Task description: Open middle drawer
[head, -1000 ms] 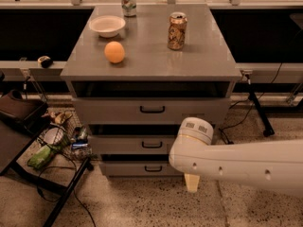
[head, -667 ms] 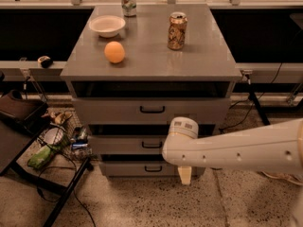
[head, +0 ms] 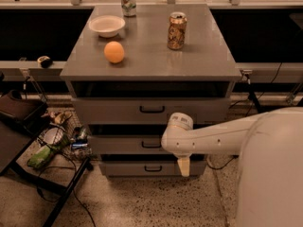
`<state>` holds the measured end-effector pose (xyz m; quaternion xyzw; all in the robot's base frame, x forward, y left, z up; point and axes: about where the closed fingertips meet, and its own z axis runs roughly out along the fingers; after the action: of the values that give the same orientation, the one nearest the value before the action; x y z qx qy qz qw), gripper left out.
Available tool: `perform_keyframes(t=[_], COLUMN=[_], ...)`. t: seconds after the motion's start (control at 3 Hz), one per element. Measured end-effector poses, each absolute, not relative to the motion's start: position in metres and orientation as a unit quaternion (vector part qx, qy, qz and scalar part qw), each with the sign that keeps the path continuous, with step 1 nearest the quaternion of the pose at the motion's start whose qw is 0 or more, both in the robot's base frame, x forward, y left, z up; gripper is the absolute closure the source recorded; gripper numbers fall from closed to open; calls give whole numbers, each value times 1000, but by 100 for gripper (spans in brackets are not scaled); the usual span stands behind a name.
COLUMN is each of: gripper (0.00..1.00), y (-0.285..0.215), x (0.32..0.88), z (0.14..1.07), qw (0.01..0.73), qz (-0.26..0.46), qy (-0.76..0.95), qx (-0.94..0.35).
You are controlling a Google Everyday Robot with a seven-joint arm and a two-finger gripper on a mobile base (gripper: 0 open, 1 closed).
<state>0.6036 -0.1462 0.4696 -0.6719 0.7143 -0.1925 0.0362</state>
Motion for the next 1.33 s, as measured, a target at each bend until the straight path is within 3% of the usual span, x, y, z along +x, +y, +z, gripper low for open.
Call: perform_keyframes(t=[0.67, 1.33], gripper=[0, 42], y=[-164, -177], x=[647, 615], z=[456, 412], qw=[5, 12], qz=[-147, -69], qy=[729, 775], qx=[-669, -628])
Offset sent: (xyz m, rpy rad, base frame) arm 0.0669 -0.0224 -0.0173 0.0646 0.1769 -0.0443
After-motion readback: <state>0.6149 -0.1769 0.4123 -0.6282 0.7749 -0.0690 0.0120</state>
